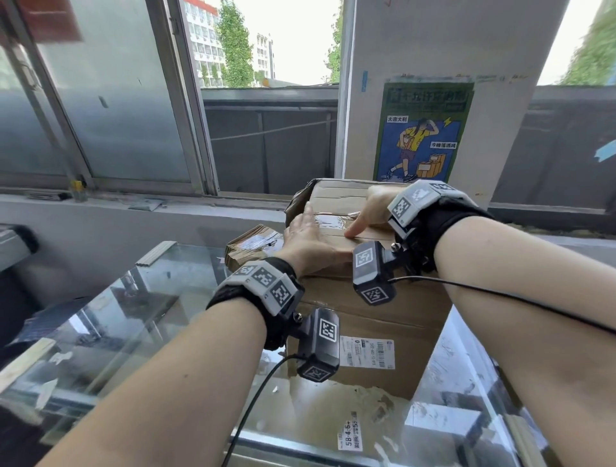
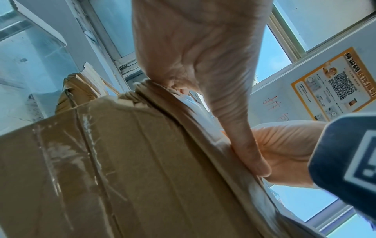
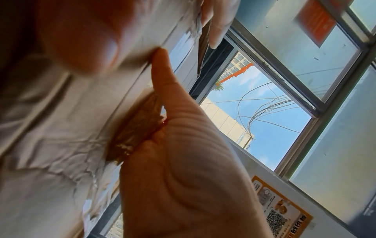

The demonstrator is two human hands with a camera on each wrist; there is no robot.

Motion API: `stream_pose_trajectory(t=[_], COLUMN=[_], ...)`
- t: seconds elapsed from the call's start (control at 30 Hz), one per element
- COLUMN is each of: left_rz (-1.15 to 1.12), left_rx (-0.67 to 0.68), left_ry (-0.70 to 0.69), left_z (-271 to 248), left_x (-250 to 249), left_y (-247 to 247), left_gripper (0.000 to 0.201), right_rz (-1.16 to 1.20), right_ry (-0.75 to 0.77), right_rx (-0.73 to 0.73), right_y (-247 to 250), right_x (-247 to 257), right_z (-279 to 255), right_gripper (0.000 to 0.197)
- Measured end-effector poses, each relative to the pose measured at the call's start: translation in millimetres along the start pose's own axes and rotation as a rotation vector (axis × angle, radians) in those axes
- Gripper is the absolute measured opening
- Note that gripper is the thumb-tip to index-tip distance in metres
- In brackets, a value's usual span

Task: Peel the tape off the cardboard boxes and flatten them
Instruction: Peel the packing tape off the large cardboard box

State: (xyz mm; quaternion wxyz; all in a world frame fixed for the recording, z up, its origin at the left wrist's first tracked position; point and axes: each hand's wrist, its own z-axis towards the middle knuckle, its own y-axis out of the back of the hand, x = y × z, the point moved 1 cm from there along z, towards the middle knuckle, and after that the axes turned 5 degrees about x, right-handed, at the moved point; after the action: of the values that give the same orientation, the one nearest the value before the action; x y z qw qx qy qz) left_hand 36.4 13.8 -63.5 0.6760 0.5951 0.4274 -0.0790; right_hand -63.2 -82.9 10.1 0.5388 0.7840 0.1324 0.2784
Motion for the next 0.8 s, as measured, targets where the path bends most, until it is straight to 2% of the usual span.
stream_pose_trajectory(t=[0.23, 0.4, 0.53, 0.6, 0.7, 0.8], left_rz=[-0.058, -0.073, -0.060, -0.067, -0.122, -0.171], left_rx=[0.013, 0.020, 0.043, 0.058, 0.095, 0.116], left_ry=[-0.021, -0.020, -0.019, -0.025, -0.021, -0.015], left_z=[7, 8, 8, 8, 6, 5], left_x=[8, 10, 8, 5, 4, 12], left_y=[-3, -2, -3, -1, 3, 10], left_gripper=[0.134, 0.135, 0.139, 0.137, 0.131, 0.132], right_rz=[-0.078, -0.086, -0.052, -0.048, -0.035, 0.013], right_ry=[-0.012, 0.004, 0.081, 0.129, 0.111, 0.077], right_rx=[0.035, 0.003, -0.054, -0.074, -0.060, -0.004], right_y=[-1, -4, -1, 0, -3, -6], right_x=[5, 6, 8, 13, 19, 19], right_z=[2, 4, 2, 1, 9, 17], right_gripper=[0.039, 0.053, 0.049, 0.054, 0.067, 0.061])
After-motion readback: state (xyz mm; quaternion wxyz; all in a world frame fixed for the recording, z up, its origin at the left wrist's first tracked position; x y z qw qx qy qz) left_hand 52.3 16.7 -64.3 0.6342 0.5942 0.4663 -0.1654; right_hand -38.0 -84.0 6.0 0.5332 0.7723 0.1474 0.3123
